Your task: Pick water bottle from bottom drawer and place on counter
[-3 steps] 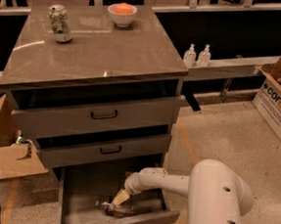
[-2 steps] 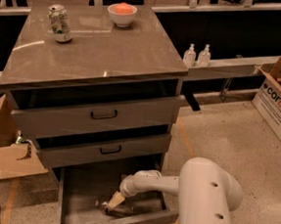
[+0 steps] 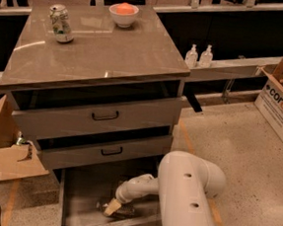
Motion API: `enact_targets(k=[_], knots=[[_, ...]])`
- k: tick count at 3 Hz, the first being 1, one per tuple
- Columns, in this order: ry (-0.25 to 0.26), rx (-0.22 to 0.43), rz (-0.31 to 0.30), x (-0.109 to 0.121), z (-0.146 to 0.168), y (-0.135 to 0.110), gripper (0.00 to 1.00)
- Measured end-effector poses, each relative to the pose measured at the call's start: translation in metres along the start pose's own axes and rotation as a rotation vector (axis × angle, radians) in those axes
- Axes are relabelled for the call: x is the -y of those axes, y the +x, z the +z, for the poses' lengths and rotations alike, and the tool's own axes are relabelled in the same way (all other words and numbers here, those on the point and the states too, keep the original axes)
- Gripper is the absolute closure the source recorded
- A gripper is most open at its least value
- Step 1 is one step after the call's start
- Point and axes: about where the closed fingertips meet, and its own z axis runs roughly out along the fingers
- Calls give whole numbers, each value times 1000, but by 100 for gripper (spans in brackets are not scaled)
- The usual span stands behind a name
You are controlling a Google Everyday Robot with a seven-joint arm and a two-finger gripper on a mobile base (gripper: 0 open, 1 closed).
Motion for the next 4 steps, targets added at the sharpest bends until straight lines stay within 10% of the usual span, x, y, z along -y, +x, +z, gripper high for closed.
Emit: enact_targets(k=[3, 4], knots=[[-26, -143, -72, -30, 23, 20, 7], [-33, -166, -109, -35, 26, 21, 31]])
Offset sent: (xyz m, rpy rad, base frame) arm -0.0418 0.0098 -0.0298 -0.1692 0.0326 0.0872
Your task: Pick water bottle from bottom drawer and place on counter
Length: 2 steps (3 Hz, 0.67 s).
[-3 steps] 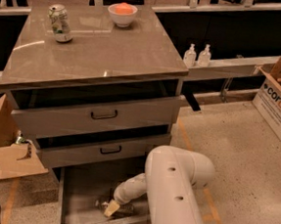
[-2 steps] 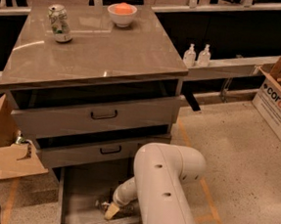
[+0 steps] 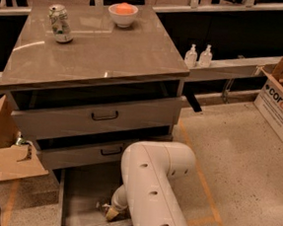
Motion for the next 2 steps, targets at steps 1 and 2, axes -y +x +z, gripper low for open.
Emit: enact_targets(k=[1, 2], knots=[[-3, -12, -21, -3, 0, 1, 53], [6, 3, 14, -2, -12, 7, 77]])
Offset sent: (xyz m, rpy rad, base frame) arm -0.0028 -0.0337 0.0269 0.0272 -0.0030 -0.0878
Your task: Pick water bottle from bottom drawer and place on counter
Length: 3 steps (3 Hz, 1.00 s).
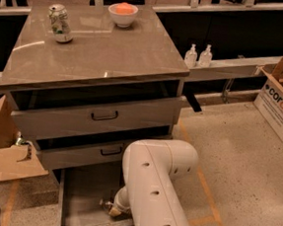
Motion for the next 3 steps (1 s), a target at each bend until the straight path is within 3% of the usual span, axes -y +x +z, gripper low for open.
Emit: enact_targets(k=[1, 2, 3], knots=[[49, 69, 55, 15, -43, 12, 99], [96, 178, 82, 15, -100, 21, 100], [112, 268, 22, -4, -151, 19, 100]])
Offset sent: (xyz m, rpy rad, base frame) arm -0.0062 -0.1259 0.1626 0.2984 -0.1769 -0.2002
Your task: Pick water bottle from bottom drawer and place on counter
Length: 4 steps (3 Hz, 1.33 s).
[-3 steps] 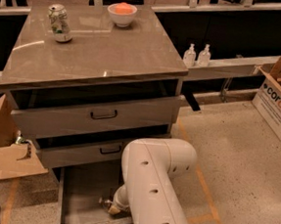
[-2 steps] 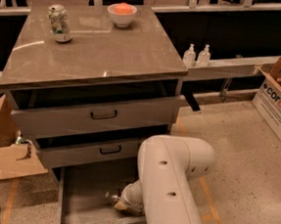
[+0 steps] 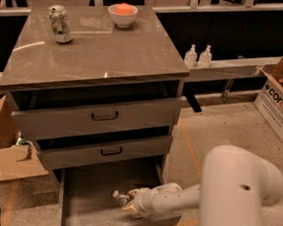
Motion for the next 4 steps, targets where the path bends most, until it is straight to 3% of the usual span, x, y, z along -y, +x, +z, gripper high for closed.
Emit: enact_targets(k=[1, 2, 3, 4], knots=[[18, 122, -69, -26, -43, -26, 100], [61, 313, -100, -50, -101, -55, 100], [60, 380, -102, -48, -104, -72, 100], [60, 380, -102, -48, -104, -72, 100]])
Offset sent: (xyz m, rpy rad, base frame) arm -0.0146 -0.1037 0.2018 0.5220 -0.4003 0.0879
